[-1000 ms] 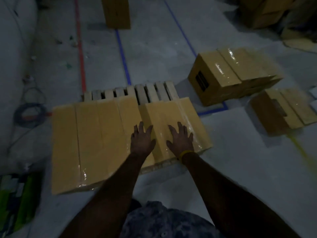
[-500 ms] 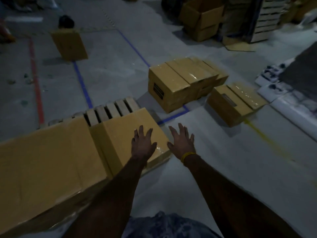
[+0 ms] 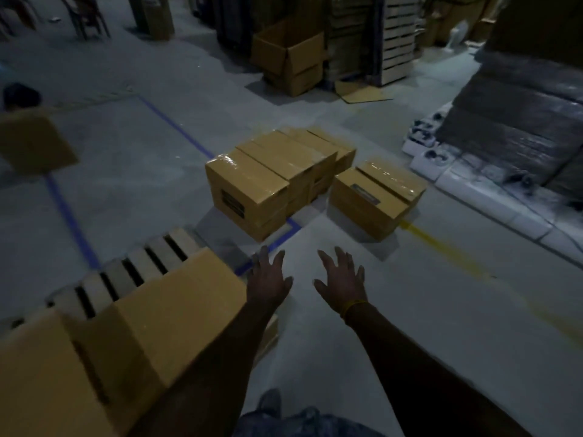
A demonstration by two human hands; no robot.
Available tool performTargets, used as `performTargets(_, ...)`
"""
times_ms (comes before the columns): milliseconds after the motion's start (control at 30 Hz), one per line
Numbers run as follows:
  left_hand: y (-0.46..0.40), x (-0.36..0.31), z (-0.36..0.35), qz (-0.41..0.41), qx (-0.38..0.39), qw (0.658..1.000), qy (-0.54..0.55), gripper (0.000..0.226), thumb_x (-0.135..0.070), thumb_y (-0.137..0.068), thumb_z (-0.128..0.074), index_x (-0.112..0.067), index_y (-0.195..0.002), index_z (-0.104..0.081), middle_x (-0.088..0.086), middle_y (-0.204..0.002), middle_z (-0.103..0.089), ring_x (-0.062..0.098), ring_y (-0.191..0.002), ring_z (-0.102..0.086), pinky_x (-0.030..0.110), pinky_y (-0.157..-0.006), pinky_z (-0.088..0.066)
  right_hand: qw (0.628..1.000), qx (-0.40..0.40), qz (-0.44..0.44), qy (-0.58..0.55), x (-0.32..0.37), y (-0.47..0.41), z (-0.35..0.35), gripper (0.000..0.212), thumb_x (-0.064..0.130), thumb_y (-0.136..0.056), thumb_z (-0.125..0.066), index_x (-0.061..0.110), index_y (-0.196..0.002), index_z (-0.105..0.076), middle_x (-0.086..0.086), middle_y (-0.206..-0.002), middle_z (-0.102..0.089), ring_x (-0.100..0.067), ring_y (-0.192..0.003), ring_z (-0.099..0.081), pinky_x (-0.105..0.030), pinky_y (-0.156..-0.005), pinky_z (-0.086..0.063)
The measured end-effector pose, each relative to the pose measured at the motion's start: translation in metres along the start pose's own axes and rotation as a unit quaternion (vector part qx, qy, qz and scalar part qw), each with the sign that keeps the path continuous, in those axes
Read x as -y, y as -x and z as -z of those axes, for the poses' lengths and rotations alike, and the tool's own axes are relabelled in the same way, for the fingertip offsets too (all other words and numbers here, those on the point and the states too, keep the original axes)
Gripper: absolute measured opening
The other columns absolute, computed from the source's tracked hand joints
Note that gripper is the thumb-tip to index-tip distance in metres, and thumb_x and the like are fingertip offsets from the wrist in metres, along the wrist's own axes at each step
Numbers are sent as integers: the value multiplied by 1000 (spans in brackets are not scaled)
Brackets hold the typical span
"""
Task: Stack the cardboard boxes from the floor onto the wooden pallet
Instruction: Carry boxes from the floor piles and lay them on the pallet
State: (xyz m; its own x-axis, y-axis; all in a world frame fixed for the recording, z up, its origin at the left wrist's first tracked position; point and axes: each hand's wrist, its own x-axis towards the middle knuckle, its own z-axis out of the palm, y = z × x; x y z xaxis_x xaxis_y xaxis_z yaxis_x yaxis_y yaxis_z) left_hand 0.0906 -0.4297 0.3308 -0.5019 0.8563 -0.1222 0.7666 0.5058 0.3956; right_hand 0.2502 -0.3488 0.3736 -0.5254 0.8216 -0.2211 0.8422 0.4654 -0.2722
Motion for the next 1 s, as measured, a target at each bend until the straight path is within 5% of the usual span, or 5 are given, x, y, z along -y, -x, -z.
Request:
performTargets(500,-210,-124,-48,-40,32,998,24,74,-49,-90,-62,-30,-152,-26,13,-163,-12,38,-150,-15,55,-112,-37,995,-25,-97,-14,-112,-162,65,72,44,-101,-51,32,-159,-11,-9,-167,-2,-32,-154,1,-61,-119,-5)
performTargets(1000,-382,-355,-114,-7,40,998,55,72,-43,-96,-59,-26,-156,-23,13,-165,-6,39,-151,-8,52,-114,-30,996,-13,-86,0,-361,-347,183,73,44,-100,-53,31,-159,-11,-9,-167,-2,-32,-153,-2,-63,-119,-6)
